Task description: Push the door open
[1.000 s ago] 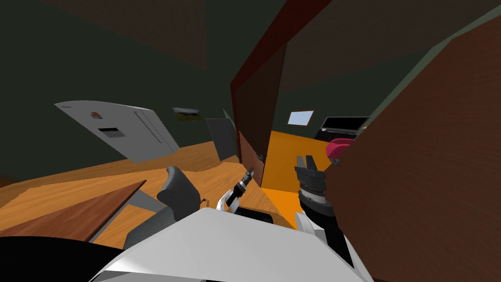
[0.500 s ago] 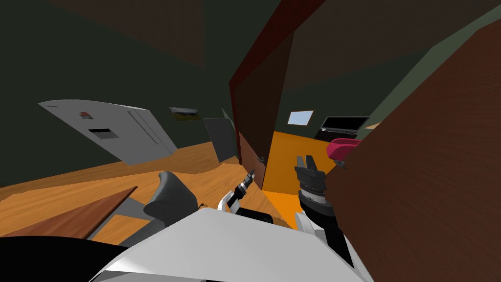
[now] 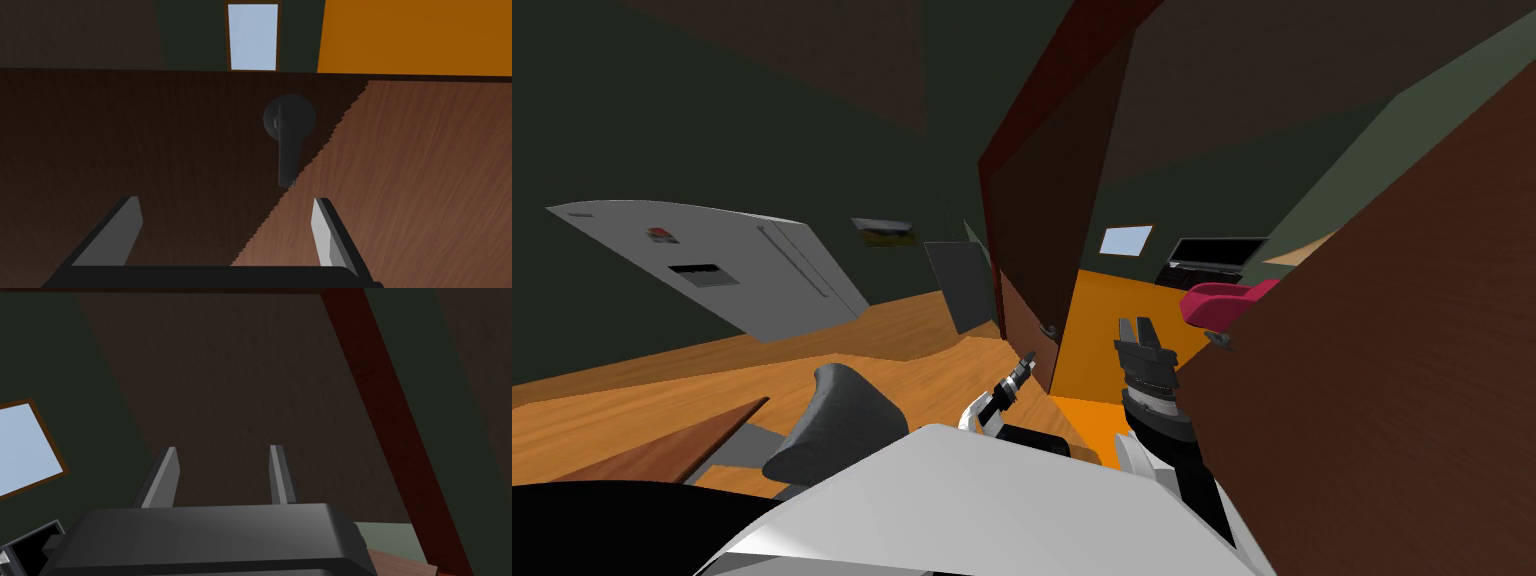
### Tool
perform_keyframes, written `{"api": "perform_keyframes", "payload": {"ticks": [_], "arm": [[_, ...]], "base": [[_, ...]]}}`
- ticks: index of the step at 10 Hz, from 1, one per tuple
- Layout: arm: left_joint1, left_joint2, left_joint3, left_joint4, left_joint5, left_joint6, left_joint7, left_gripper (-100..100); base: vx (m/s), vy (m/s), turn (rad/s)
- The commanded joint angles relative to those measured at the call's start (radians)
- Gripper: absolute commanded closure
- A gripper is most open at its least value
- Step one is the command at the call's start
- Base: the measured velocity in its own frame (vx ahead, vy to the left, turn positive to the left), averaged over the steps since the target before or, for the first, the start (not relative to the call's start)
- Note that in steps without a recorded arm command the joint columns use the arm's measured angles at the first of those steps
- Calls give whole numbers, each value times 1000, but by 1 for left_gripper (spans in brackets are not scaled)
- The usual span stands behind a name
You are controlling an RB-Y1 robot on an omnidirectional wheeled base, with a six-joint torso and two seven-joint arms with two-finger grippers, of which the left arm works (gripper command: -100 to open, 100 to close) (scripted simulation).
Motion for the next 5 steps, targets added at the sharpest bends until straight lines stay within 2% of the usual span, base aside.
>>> {"api": "perform_keyframes", "payload": {"ticks": [1, 3, 5], "arm": [[-13, -3, -11, 37, -3, -7, 6, -100], [-28, -7, -23, 78, -7, -14, 11, -100], [-47, -14, -38, 130, -12, -23, 18, -100]], "base": [[118, 62, -22], [133, 59, -19], [194, 77, -29]]}}
